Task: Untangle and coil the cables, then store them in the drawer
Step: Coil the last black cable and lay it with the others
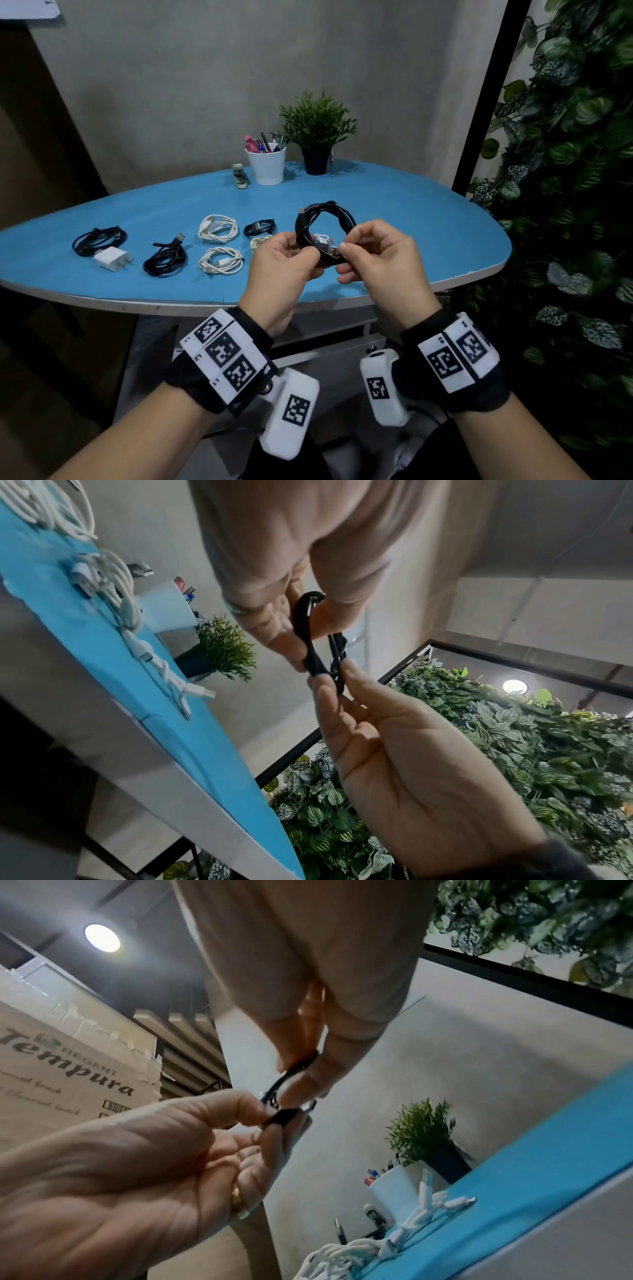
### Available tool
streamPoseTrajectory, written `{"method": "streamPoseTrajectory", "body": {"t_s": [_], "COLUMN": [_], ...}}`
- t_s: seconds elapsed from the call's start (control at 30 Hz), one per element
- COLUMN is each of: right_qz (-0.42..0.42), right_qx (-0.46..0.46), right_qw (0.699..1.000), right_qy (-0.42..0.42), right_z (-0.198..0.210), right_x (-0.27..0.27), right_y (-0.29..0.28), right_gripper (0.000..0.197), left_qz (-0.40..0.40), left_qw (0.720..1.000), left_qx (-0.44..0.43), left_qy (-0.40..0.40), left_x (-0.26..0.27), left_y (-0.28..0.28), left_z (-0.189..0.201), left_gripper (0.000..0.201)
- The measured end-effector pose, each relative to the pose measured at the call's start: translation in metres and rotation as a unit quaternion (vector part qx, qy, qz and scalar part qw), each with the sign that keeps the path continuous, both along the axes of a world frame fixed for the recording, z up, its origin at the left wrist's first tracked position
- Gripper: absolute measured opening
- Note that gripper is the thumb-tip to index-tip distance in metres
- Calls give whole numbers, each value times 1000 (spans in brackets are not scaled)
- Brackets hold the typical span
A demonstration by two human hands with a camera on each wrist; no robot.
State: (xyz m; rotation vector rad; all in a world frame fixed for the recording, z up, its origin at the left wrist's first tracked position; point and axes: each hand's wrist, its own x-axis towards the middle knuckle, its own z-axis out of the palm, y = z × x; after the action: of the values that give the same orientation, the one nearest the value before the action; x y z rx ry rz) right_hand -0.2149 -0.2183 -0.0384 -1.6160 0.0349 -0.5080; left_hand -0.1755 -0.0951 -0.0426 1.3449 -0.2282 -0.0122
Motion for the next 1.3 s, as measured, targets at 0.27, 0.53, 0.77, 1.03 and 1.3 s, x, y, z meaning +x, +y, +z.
{"method": "streamPoseTrajectory", "body": {"t_s": [0.27, 0.53, 0.77, 1.03, 1.3], "right_qz": [-38, -36, -48, -59, -51], "right_qx": [-121, -148, -235, -382, -421], "right_qw": [991, 987, 969, 922, 905], "right_qy": [31, 47, 53, 34, 37], "right_z": [1, -4, -8, -22, -23], "right_x": [2, 3, 5, 8, 6], "right_y": [-4, -8, -10, 0, 1], "right_gripper": [17, 12, 18, 18, 21], "left_qz": [-43, -29, -42, -36, -26], "left_qw": [999, 997, 994, 981, 956], "left_qx": [23, 58, 85, 171, 272], "left_qy": [-18, -33, -52, -84, -110], "left_x": [0, -2, -3, 0, 1], "left_y": [5, 5, 8, 10, 15], "left_z": [3, 1, 1, 4, 4], "left_gripper": [21, 15, 17, 18, 20]}}
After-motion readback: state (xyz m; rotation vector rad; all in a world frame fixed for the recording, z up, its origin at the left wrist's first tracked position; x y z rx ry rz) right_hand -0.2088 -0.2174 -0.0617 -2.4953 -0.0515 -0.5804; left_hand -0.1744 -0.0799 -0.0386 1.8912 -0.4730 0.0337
